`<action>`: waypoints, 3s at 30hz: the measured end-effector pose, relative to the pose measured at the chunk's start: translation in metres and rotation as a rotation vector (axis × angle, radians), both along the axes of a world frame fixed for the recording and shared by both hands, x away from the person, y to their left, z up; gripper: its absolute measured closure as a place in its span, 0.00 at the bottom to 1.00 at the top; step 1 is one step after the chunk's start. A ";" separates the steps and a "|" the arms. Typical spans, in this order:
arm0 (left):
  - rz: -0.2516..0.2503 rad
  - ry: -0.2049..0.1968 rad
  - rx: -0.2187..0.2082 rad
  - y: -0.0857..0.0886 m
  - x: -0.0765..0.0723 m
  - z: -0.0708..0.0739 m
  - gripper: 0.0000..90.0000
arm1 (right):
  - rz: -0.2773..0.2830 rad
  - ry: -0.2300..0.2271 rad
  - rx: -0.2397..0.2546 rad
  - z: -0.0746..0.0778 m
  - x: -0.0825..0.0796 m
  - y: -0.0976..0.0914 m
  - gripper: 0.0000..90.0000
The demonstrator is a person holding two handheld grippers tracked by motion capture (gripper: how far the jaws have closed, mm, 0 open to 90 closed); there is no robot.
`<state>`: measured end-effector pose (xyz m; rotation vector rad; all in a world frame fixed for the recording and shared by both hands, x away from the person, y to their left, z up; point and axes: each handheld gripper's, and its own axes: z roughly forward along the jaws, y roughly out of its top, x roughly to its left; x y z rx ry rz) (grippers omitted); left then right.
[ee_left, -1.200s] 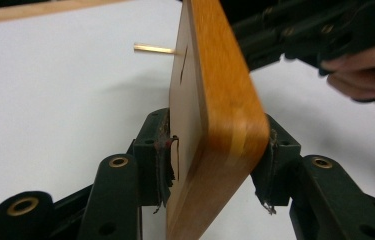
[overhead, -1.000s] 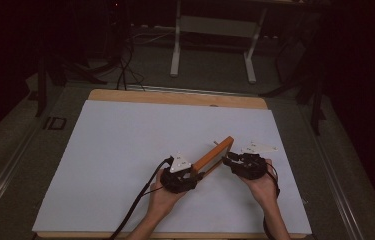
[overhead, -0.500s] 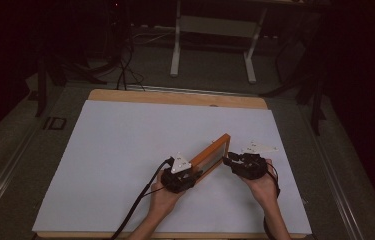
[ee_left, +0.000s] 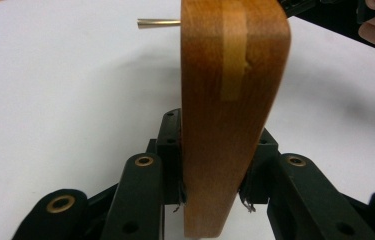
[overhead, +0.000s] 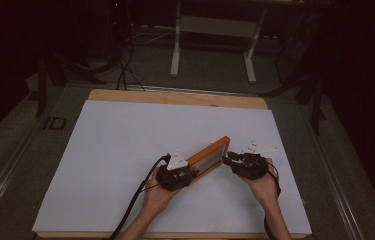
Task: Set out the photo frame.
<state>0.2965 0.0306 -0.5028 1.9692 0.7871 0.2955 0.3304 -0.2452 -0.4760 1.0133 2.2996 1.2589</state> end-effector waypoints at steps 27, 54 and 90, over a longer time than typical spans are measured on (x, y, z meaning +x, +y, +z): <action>-0.231 -0.017 0.052 0.036 0.013 0.087 0.77 | 0.164 -0.086 0.086 0.024 -0.010 0.025 0.47; -0.335 -0.041 0.033 0.024 0.020 0.086 0.73 | 0.326 -0.128 0.061 0.031 -0.018 0.046 0.43; -0.222 -0.076 -0.093 0.063 0.014 0.081 0.48 | 0.374 -0.172 0.001 0.033 -0.024 0.030 0.73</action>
